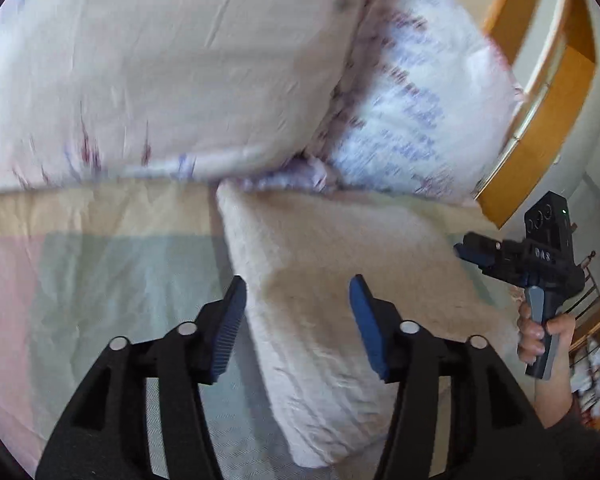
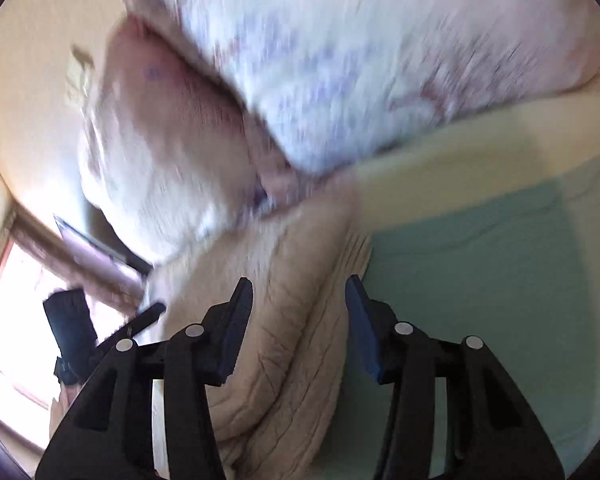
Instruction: Fold small clothes
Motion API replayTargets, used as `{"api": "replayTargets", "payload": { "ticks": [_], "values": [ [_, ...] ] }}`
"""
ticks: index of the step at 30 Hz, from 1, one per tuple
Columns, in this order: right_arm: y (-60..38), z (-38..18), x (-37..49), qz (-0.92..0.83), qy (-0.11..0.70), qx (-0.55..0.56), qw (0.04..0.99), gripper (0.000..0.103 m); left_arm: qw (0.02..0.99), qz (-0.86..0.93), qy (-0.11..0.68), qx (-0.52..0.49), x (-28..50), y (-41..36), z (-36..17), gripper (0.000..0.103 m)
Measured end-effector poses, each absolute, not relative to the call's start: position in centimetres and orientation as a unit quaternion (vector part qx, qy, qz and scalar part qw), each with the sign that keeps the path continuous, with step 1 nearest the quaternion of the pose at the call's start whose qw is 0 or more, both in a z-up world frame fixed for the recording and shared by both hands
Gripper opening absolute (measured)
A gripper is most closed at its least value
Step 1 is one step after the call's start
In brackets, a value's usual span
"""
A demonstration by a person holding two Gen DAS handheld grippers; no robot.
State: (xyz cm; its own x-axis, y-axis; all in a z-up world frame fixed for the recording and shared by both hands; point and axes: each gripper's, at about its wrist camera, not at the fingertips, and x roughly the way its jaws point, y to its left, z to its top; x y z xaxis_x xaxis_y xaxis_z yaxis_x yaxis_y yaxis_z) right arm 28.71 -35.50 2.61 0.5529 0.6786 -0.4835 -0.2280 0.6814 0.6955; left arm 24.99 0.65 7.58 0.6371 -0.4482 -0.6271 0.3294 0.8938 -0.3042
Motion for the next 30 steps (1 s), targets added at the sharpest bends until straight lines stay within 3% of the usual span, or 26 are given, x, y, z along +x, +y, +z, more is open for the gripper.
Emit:
{"api": "replayTargets", "payload": {
  "ticks": [2,5,6,10,13,15,18,21,26,27,29,30],
  "values": [
    [-36.2,2.7,28.8,0.290,0.391,0.311,0.816,0.052,0.907,-0.250,0.332,-0.067,23.5,-1.7,9.0,0.068],
    [-33.7,1.4,30.2,0.297,0.438,0.293,0.796,0.047,0.892,-0.296,0.339,-0.037,22.6,-5.5,8.8,0.069],
    [-32.4,0.5,30.7,0.306,0.460,0.285,0.783,0.021,0.889,-0.300,0.343,-0.028,22.5,-6.2,8.5,0.069],
    [-32.1,0.8,30.6,0.273,0.429,0.291,0.810,0.011,0.870,-0.318,0.376,-0.002,22.7,-8.2,5.8,0.069],
    [-33.9,0.8,30.8,0.224,0.423,0.274,0.834,0.010,0.849,-0.342,0.403,0.010,21.8,-7.9,3.6,0.060],
    [-33.3,-0.4,31.3,0.205,0.452,0.256,0.830,0.010,0.853,-0.336,0.398,0.041,21.3,-8.3,2.8,0.059],
    [-32.5,0.1,31.7,0.178,0.458,0.220,0.843,0.013,0.859,-0.329,0.386,0.067,21.0,-8.9,2.4,0.059],
    [-32.5,1.7,31.2,0.149,0.451,0.170,0.863,0.035,0.865,-0.327,0.377,0.040,20.7,-8.0,3.1,0.060],
    [-35.3,5.9,23.8,0.210,0.354,0.207,0.888,0.042,0.899,-0.269,0.346,-0.006,17.5,-3.7,5.0,0.085],
    [-34.8,6.0,22.6,0.239,0.353,0.211,0.880,0.045,0.903,-0.255,0.346,-0.010,17.0,-3.1,5.1,0.086],
    [-33.1,5.5,21.0,0.286,0.365,0.204,0.862,0.053,0.911,-0.212,0.354,-0.022,16.4,-2.1,4.7,0.101],
    [-31.8,4.7,20.7,0.299,0.379,0.195,0.854,0.056,0.914,-0.199,0.354,-0.026,16.0,-1.7,4.5,0.101]
  ]
}}
